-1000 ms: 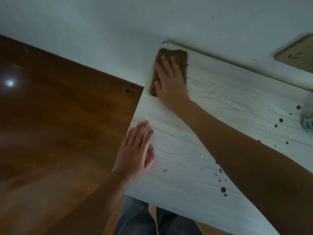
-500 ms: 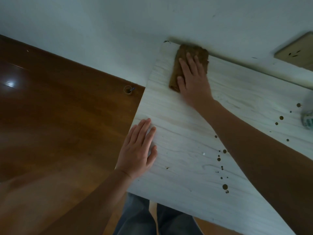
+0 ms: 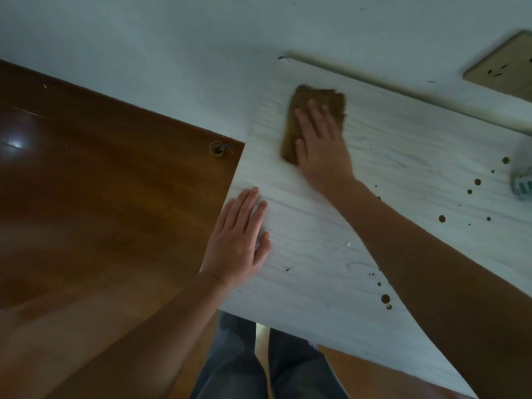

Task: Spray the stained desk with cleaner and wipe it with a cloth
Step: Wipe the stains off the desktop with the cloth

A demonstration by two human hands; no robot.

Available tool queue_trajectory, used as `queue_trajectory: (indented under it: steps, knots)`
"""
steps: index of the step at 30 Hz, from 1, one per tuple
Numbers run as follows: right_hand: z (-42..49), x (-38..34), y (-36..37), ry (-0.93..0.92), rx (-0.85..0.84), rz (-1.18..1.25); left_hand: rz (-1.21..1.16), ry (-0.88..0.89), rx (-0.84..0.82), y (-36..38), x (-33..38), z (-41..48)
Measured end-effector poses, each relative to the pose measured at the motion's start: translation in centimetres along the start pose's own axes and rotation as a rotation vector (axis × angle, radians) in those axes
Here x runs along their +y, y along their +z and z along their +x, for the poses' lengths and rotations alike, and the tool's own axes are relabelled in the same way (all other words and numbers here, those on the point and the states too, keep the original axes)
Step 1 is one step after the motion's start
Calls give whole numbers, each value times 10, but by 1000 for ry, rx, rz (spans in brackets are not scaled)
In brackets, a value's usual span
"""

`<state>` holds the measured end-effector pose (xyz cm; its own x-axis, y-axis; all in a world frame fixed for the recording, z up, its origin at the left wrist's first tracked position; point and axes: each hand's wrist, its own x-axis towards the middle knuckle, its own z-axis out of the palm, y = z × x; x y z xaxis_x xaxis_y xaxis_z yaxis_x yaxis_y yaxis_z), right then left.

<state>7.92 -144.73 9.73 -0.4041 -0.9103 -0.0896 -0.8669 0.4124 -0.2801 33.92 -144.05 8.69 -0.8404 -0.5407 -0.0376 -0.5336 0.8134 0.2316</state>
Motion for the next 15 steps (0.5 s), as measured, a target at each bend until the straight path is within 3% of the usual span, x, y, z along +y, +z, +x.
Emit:
queue_trajectory:
  steps: [2, 5, 12, 15]
  knots:
    - [2, 17, -6, 163, 6, 8, -8, 0, 9, 1, 0, -1]
    - [0, 16, -9, 213, -15, 28, -11, 2, 3, 1, 0, -1]
    - [-75, -27, 7, -42, -117, -14, -9, 2, -4, 1, -1, 0]
    - [-104, -27, 11, -54, -125, 8, -3, 2, -5, 1, -1, 0]
